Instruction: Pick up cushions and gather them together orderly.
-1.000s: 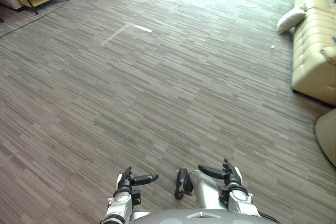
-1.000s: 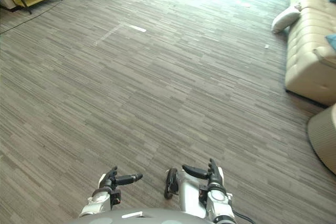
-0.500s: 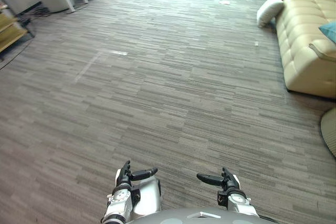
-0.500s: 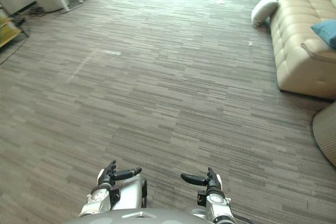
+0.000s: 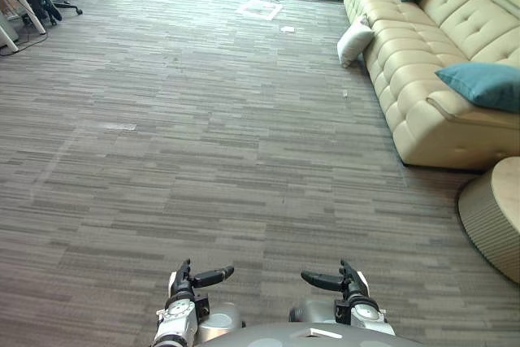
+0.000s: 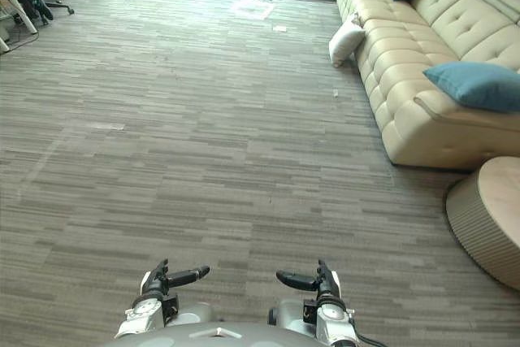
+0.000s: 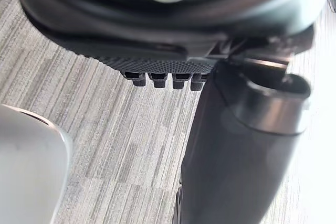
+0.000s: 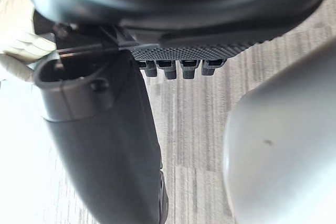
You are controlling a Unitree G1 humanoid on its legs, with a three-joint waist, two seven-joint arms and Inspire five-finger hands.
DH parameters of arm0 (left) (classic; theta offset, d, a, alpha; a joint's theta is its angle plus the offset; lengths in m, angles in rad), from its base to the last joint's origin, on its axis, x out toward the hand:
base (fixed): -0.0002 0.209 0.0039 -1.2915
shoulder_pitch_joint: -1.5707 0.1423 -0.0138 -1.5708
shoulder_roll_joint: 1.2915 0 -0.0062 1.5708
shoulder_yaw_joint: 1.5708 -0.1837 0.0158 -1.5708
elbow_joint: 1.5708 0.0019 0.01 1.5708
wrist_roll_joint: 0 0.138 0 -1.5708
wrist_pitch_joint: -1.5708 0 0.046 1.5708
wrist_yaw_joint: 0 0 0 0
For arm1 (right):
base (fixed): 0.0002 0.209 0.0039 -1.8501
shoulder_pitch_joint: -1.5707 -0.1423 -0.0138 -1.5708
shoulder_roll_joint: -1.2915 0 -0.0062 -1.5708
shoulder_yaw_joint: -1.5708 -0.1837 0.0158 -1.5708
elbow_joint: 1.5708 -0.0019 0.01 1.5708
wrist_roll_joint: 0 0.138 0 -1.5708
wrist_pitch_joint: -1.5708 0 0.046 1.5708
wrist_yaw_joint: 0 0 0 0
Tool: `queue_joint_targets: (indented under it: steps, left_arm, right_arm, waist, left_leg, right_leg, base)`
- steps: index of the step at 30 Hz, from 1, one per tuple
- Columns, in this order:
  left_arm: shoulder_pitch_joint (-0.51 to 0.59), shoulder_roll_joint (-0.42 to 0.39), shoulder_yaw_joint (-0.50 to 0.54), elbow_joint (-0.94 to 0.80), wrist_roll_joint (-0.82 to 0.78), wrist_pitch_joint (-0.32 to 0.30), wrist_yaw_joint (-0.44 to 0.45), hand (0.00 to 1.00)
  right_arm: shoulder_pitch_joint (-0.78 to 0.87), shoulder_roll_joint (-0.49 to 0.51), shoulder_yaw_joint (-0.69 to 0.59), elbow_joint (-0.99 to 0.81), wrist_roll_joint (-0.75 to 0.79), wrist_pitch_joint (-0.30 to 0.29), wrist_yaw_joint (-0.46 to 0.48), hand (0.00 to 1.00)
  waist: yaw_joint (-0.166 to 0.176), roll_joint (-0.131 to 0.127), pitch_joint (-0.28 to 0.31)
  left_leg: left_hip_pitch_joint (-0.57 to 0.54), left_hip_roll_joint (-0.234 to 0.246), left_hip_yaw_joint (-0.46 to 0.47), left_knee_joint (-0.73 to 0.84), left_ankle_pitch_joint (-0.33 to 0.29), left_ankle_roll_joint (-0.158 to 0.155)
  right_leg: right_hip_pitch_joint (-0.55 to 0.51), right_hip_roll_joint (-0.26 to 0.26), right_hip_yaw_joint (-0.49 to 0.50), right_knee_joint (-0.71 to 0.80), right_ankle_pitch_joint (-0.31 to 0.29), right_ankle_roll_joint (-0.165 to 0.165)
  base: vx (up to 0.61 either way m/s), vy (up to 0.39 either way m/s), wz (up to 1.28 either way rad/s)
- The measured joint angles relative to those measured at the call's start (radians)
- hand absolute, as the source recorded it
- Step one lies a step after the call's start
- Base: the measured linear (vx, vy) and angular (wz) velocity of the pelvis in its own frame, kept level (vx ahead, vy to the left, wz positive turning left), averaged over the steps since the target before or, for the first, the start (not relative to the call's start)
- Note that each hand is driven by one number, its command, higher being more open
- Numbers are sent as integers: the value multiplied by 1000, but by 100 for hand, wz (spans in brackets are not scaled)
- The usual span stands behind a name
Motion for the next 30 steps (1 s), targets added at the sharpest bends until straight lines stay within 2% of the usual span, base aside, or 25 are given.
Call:
queue_joint_targets:
  steps: [1, 2, 3, 5, 6, 8, 9, 10, 11, 13, 15, 16, 17, 19, 20, 21, 22, 23, 24, 25, 26, 27, 28, 30]
  left_arm:
    - [1, 1, -5, 5, 1, 0, -1, 100]
    - [7, -3, -13, 18, 1, 0, -1, 100]
    - [8, -5, -27, 29, 2, 0, -4, 100]
    - [0, -15, -38, 29, 12, -1, -20, 100]
    - [-2, -21, -35, 29, 19, 0, -20, 100]
    - [-2, -32, -20, 22, 20, -1, -21, 100]
    - [1, -35, -16, 21, 21, -2, -20, 100]
    - [5, -39, -6, 3, 20, -2, -20, 100]
    - [14, -35, -2, -21, 19, -3, -20, 100]
    - [19, -34, -3, -63, 19, -10, -19, 100]
    - [19, -37, -2, -82, 18, -14, -19, 100]
    - [18, -46, 8, -94, 18, -24, -19, 100]
    - [17, -51, 17, -97, 17, -26, -19, 100]
    - [17, -53, 18, -111, 14, -37, -19, 100]
    - [19, -53, 18, -120, 13, -42, -18, 100]
    - [20, -51, 17, -132, 6, -42, -19, 100]
    - [23, -49, 16, -133, 2, -42, -20, 100]
    - [26, -38, 19, -130, 1, -41, -19, 100]
    - [24, -26, 21, -129, 0, -40, -19, 100]
    - [24, -24, 21, -129, 0, -40, -19, 100]
    - [17, -4, 21, -117, 0, -36, -17, 100]
    - [4, 3, 20, -94, 1, -28, -17, 100]
    - [-13, 10, 18, -61, 1, -14, -15, 100]
    - [-11, 7, 11, -47, 1, -2, -7, 100]
  right_arm:
    - [-2, -2, -15, 5, 9, 0, 2, 100]
    - [-10, 0, -41, 9, 11, 2, -1, 100]
    - [-11, 1, -40, 15, 9, 2, -2, 100]
    - [-17, -5, -42, 13, 8, 0, -2, 100]
    - [-18, -14, -39, 13, 4, 4, 0, 100]
    - [-18, -30, -31, 14, 0, 15, 0, 100]
    - [-18, -33, -31, 15, 0, 18, 0, 100]
    - [-21, -31, -17, 17, 1, 20, -2, 100]
    - [-21, -24, -2, 21, 1, 20, -3, 100]
    - [-24, -9, 19, 22, 2, 21, -2, 100]
    - [-27, -1, 28, 23, 3, 25, -2, 100]
    - [-30, 10, 29, 23, 2, 29, -3, 100]
    - [-30, 14, 29, 23, 2, 32, -3, 100]
    - [-28, 20, 35, 28, 2, 37, -6, 100]
    - [-27, 19, 49, 35, 2, 37, -9, 100]
    - [-26, 19, 51, 45, 2, 40, -9, 100]
    - [-21, 30, 51, 50, 2, 46, -10, 100]
    - [-14, 36, 50, 52, 2, 45, -9, 100]
    - [-9, 42, 45, 55, 1, 44, -9, 100]
    - [-9, 43, 45, 55, 1, 44, -9, 100]
    - [-5, 49, 45, 55, 1, 45, -7, 100]
    - [-6, 45, 42, 52, 0, 43, -7, 100]
    - [-6, 39, 41, 51, -4, 33, -6, 100]
    - [7, 21, 40, 22, -10, 30, -3, 100]
  waist:
    - [-3, 1, 1]
    - [-18, 17, -2]
    - [-19, 22, -9]
    - [-20, 40, -10]
    - [-22, 53, -15]
    - [-18, 90, -11]
    - [-18, 97, -10]
    - [-14, 101, -3]
    - [-1, 89, 0]
    - [14, 72, 2]
    - [17, 72, 2]
    - [27, 73, 9]
    - [34, 72, 12]
    - [48, 69, 15]
    - [55, 68, 14]
    - [68, 57, 10]
    - [72, 41, -4]
    - [69, 20, -20]
    - [68, -7, -28]
    - [68, -9, -28]
    - [66, -45, -27]
    - [56, -47, -21]
    - [53, -48, -15]
    - [39, -33, -9]
  left_leg:
    - [28, 3, -4, -17, -13, -10]
    - [82, 21, -19, -45, -31, -20]
    - [98, 34, -33, -47, -31, -21]
    - [81, 50, -75, 30, -10, -47]
    - [34, 61, -112, 157, 4, -69]
    - [-118, 88, -188, 542, 90, -160]
    - [-150, 95, -190, 629, 95, -171]
    - [-248, 123, -161, 827, 87, -164]
    - [-301, 129, -126, 871, 82, -157]
    - [-412, 134, -74, 844, 62, -124]
    - [-490, 132, -43, 745, 49, -101]
    - [-535, 118, -18, 575, 46, -91]
    - [-553, 109, -16, 477, 51, -90]
    - [-585, 89, -6, 265, 106, -94]
    - [-598, 82, 7, 156, 145, -94]
    - [-606, 72, 29, 151, 213, -56]
    - [-605, 63, 50, 164, 246, -29]
    - [-600, 59, 83, 193, 284, 13]
    - [-594, 42, 98, 236, 268, 19]
    - [-592, 41, 100, 239, 264, 18]
    - [-534, 9, 115, 265, 180, 30]
    - [-486, -5, 106, 261, 140, 35]
    - [-422, -22, 100, 251, 104, 39]
    - [-277, -37, 77, 209, 41, 52]
  right_leg:
    - [-10, 8, 1, -94, 32, -5]
    - [2, 30, 0, -137, 176, -58]
    - [13, 41, -10, -127, 186, -127]
    - [10, 39, -43, -49, 92, -153]
    - [35, 46, -58, -45, 49, -157]
    - [145, 89, -67, -122, 21, -166]
    - [175, 104, -64, -147, 20, -168]
    - [288, 135, -50, -226, 17, -173]
    - [347, 141, -22, -267, 14, -177]
    - [429, 143, 20, -343, 14, -177]
    - [477, 143, 48, -387, 14, -177]
    - [527, 138, 83, -426, 12, -170]
    - [552, 133, 103, -442, 8, -164]
    - [599, 117, 142, -478, -12, -147]
    - [628, 106, 167, -495, -44, -133]
    - [656, 83, 191, -502, -78, -114]
    - [665, 62, 209, -498, -86, -101]
    - [657, 31, 224, -450, -92, -81]
    - [626, 1, 235, -350, -97, -71]
    - [624, -1, 236, -339, -97, -71]
    - [510, -21, 243, -16, -30, 24]
    - [430, -25, 241, 190, 90, 71]
    - [355, -30, 234, 364, 104, 83]
    - [244, -27, 196, 506, 61, 60]
  base:
    - [637, -164, 27]
    - [565, -178, 26]
    - [851, -285, 32]
    - [719, -255, 33]
    - [669, -241, 38]
    - [661, -238, 24]
    - [543, -152, -10]
    - [506, -101, -30]
    - [492, -81, -43]
    - [499, -54, -56]
    - [408, -6, -56]
    - [462, 71, -64]
    - [666, 165, -77]
    - [491, 155, -63]
    - [558, 215, -73]
    - [558, 215, -74]
    - [617, 231, -63]
    - [540, 195, -45]
    - [801, 299, -28]
    - [892, 366, -17]
    - [737, 309, 4]
    - [708, 292, 14]
    - [475, 168, 27]
    - [567, 124, 42]
